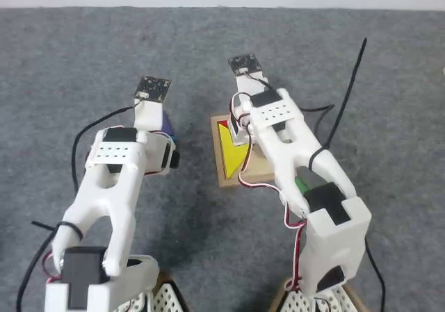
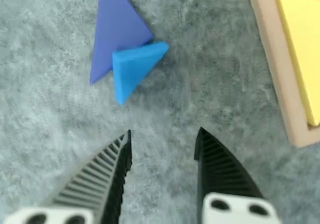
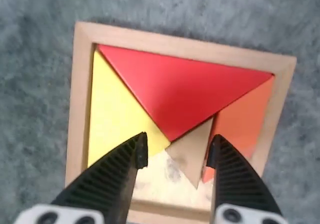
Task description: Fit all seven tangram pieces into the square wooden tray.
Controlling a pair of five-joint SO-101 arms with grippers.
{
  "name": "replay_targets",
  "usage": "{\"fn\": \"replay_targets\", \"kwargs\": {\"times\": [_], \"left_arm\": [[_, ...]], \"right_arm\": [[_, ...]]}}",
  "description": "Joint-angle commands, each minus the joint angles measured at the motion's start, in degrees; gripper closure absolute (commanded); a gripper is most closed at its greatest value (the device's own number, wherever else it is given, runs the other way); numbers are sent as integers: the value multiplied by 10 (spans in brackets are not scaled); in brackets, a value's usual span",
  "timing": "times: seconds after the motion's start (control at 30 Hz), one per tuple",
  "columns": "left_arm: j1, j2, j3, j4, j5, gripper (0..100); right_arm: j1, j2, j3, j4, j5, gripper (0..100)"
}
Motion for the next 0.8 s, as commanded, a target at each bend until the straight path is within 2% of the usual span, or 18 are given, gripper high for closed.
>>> {"fn": "replay_targets", "kwargs": {"times": [0.0, 0.13, 0.23, 0.33, 0.77], "left_arm": [[0, -25, -6, -10, -7, 801], [1, -25, -7, -11, -7, 801], [1, -25, -8, -11, -7, 801], [1, -25, -7, -11, -7, 801], [1, -25, -7, -11, -7, 801]], "right_arm": [[6, -80, -29, 41, 7, 804], [-9, -170, 28, 71, 21, 857], [-39, -185, 100, 26, 58, 880], [-46, -175, 149, -36, 55, 883], [-46, -89, 141, -67, 59, 883]]}}
